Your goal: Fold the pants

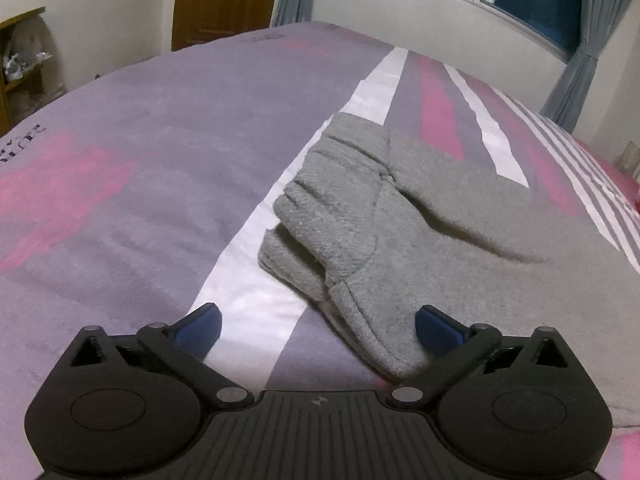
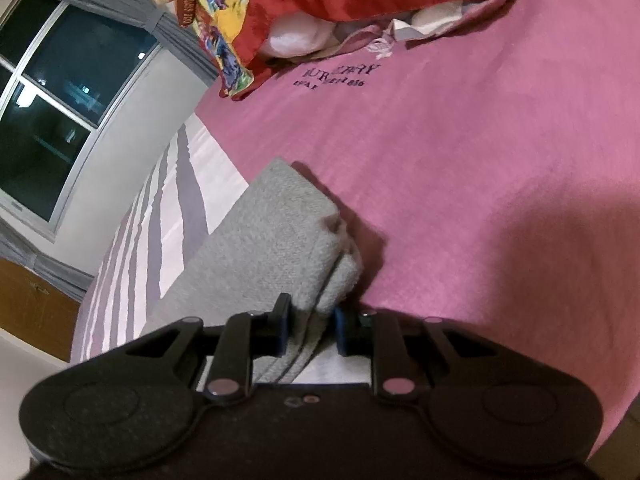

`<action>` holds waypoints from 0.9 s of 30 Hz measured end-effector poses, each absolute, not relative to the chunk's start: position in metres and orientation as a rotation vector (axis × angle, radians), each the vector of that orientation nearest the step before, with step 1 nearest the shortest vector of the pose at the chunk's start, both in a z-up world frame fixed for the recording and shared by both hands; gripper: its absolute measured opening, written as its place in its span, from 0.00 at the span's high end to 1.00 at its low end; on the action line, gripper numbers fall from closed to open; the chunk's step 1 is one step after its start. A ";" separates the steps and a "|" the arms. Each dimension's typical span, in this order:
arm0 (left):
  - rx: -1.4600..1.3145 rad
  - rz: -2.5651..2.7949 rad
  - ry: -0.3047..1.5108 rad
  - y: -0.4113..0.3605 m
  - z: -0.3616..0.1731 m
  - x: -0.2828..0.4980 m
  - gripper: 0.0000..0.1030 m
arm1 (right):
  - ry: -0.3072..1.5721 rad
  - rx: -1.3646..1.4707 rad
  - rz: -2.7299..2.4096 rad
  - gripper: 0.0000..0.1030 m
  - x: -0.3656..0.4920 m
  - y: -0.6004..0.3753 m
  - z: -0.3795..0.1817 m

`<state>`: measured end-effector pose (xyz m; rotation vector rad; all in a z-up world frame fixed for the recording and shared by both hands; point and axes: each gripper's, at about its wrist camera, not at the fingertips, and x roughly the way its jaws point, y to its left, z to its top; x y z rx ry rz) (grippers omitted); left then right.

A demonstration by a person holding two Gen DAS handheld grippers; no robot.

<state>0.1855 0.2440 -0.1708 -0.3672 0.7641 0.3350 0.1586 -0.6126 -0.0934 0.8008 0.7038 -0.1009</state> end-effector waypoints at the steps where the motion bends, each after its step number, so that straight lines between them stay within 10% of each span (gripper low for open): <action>1: -0.368 0.331 0.766 0.245 -0.172 0.186 0.00 | 0.677 0.785 -0.085 0.85 0.156 -0.611 -0.089; 12: -0.359 0.326 0.750 0.250 -0.162 0.164 0.00 | 0.664 0.887 -0.068 0.68 0.159 -0.613 -0.107; 15: -0.361 0.327 0.752 0.250 -0.161 0.164 0.00 | 0.699 0.834 -0.101 0.84 0.165 -0.610 -0.102; 27: -0.398 0.330 0.680 0.267 -0.137 0.117 0.00 | 0.615 0.391 -0.051 0.85 0.198 -0.514 -0.007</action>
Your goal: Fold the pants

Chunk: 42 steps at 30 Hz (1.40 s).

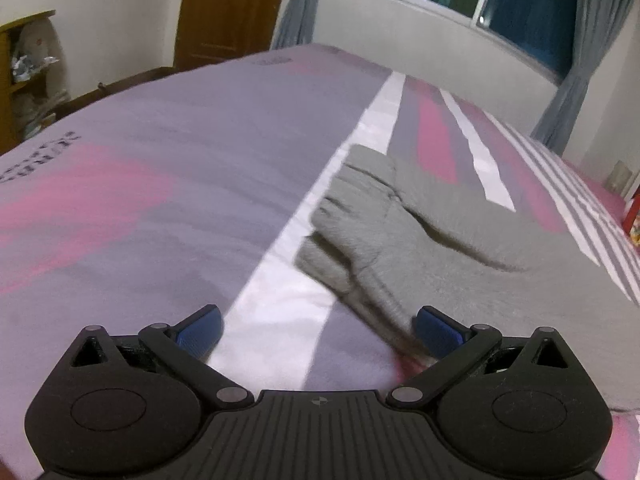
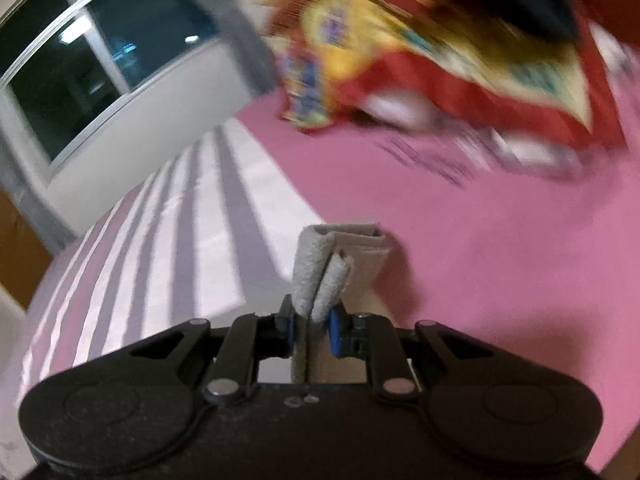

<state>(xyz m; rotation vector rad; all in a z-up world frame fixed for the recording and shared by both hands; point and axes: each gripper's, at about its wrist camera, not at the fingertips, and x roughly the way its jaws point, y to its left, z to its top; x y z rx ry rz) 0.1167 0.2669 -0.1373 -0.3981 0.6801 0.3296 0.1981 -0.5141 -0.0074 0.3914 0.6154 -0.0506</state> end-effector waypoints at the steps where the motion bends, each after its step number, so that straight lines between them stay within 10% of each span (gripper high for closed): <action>1: -0.407 0.334 0.673 0.270 -0.137 0.109 0.00 | 0.604 0.363 -0.026 0.85 0.203 -0.498 0.001; 17: -0.447 0.387 0.659 0.297 -0.147 0.001 0.00 | 0.688 -0.210 0.635 0.86 0.208 -0.169 -0.042; 32: -0.474 0.358 0.663 0.287 -0.160 -0.006 0.00 | 0.611 -0.568 0.748 0.85 0.146 -0.125 -0.070; 38: -0.478 0.330 0.663 0.275 -0.150 0.000 0.00 | 0.622 -0.507 0.781 0.69 0.134 -0.122 -0.067; 42: -0.459 0.252 0.651 0.253 -0.135 0.024 0.00 | 0.585 -0.325 0.762 0.81 0.127 -0.156 -0.046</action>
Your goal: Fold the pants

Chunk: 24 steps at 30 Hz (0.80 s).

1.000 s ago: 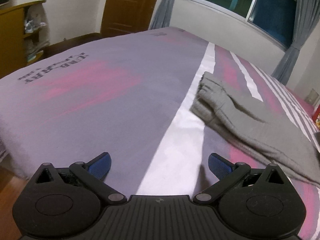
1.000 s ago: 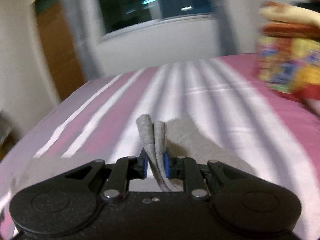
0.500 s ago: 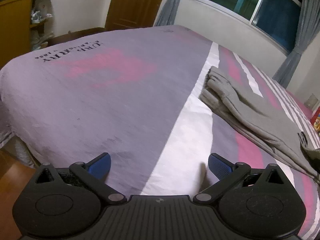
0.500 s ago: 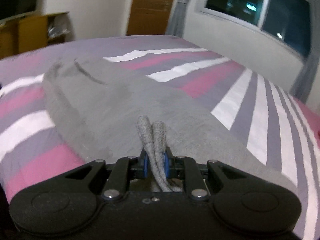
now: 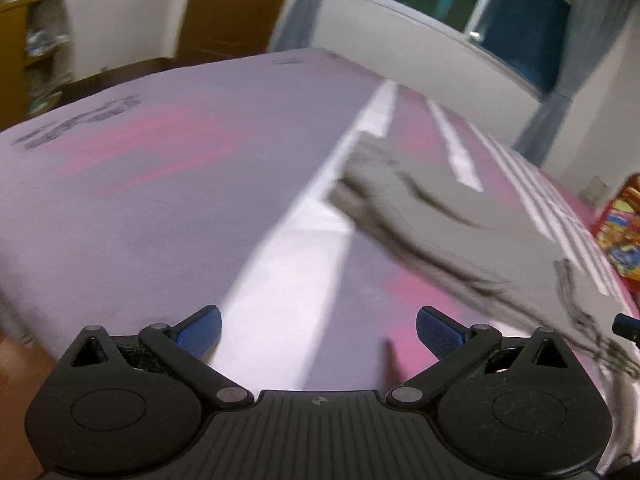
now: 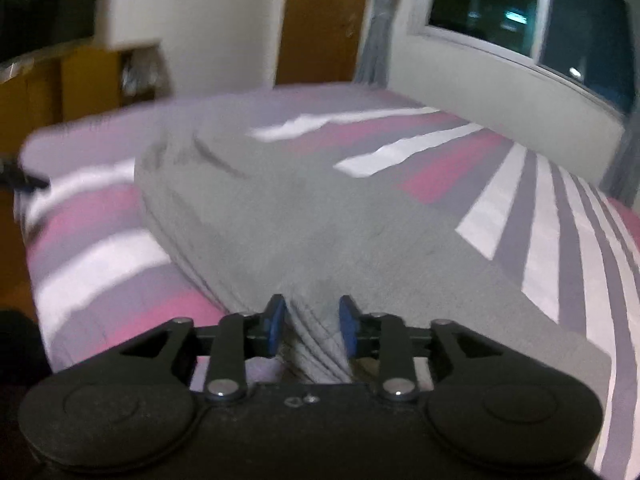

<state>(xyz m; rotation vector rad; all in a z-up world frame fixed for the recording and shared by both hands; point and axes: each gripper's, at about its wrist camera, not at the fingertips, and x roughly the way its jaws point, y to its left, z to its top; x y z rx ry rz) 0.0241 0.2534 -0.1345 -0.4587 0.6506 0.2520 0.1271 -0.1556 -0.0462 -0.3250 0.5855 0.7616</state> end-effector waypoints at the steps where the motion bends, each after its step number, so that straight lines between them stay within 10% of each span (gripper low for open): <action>1: -0.456 0.226 0.646 0.246 -0.130 0.032 0.00 | 0.566 -0.297 0.743 0.81 0.124 -0.167 -0.041; 6: -0.460 0.031 0.619 0.191 -0.107 0.084 0.01 | 0.552 -0.209 0.516 0.81 0.119 -0.237 -0.031; 10: -0.510 -0.162 0.644 0.135 -0.098 0.136 0.37 | 0.610 -0.040 0.319 0.78 0.123 -0.305 -0.033; 24: -0.733 -0.351 0.906 0.050 -0.151 0.229 0.37 | 0.677 0.277 0.262 0.65 0.124 -0.376 -0.065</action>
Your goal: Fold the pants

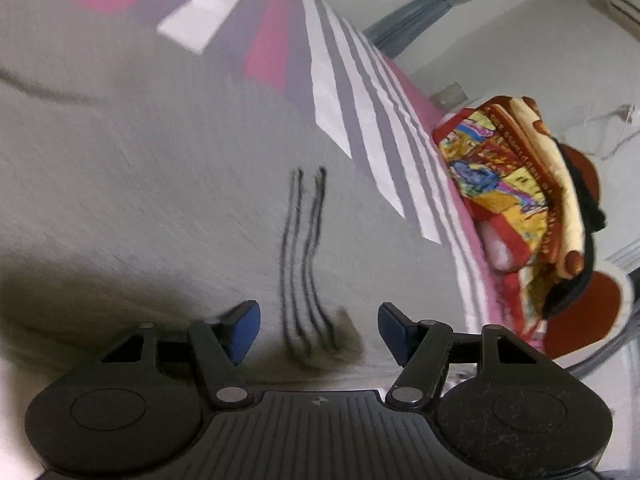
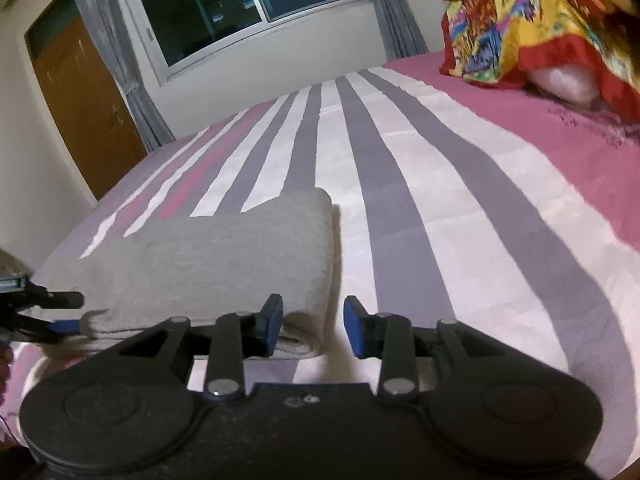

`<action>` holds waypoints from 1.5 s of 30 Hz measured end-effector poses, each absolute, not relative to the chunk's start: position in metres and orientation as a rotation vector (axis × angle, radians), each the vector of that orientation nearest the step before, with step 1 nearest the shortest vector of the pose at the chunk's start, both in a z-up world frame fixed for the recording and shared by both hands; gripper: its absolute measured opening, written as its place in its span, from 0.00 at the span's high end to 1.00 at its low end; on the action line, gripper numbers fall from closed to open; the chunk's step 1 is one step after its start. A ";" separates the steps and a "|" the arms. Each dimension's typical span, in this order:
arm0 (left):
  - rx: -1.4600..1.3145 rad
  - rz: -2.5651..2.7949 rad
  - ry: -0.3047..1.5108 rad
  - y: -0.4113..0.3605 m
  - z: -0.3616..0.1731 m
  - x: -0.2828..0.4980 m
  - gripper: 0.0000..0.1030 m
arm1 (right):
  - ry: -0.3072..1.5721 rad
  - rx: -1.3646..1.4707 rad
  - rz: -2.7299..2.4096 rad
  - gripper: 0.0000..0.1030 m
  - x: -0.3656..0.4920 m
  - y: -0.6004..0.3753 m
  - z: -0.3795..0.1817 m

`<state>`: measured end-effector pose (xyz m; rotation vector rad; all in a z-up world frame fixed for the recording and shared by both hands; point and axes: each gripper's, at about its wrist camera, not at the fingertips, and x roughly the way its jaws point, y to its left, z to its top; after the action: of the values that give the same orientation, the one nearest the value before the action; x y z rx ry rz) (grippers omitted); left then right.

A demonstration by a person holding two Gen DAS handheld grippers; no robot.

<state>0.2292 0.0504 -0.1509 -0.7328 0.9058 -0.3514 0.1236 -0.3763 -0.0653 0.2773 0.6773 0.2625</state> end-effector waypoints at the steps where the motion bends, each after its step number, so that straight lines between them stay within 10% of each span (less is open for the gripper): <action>1: -0.739 -0.359 0.911 0.048 -0.153 0.229 0.37 | 0.678 0.286 0.263 0.65 0.124 -0.379 -0.067; 9: -0.782 -0.389 0.887 0.034 -0.172 0.219 0.80 | 0.676 0.338 0.268 0.60 0.130 -0.385 -0.072; 45: -0.415 -0.282 0.789 0.025 -0.124 0.277 0.70 | 0.761 0.120 0.224 0.60 0.205 -0.356 -0.072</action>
<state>0.2765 0.0252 -0.1239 -0.4146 0.7890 -0.2825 0.2049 -0.3558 -0.0724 0.1201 0.7608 0.2243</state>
